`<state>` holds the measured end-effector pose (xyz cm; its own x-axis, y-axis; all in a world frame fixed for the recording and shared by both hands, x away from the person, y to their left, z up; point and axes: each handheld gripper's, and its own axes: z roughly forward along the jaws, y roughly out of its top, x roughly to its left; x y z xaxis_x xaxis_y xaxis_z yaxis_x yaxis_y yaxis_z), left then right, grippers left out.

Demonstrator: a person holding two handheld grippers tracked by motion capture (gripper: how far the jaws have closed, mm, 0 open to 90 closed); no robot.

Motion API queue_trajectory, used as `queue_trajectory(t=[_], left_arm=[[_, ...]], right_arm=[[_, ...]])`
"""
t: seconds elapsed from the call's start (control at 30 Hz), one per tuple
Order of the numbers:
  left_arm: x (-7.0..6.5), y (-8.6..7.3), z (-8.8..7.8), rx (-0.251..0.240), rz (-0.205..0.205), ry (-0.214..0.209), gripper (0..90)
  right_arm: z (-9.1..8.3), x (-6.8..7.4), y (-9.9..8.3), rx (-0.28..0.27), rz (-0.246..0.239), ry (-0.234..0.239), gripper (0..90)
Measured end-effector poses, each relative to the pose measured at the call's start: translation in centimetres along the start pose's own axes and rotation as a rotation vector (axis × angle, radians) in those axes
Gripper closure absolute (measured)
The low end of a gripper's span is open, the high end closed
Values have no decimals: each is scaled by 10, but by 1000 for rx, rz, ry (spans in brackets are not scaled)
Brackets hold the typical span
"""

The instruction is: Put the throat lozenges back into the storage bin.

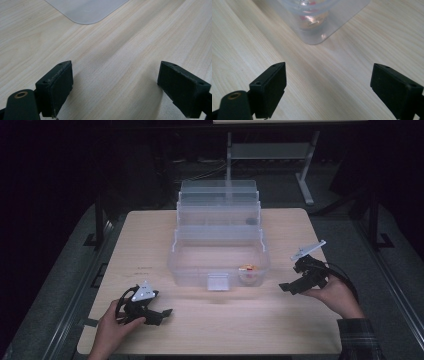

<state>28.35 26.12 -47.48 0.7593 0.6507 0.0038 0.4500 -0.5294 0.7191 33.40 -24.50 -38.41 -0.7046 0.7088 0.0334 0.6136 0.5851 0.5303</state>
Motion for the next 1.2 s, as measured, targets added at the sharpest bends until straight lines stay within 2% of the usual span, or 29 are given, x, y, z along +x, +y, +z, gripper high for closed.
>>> queue_trajectory(t=[0.83,1.2], left_arm=[[0,0,0,-3,-2,0,122],[0,0,0,0,0,0,122]], right_arm=[[16,-3,-54,-59,94,-20,112],[25,-3,-86,-114,131,-25,119]])
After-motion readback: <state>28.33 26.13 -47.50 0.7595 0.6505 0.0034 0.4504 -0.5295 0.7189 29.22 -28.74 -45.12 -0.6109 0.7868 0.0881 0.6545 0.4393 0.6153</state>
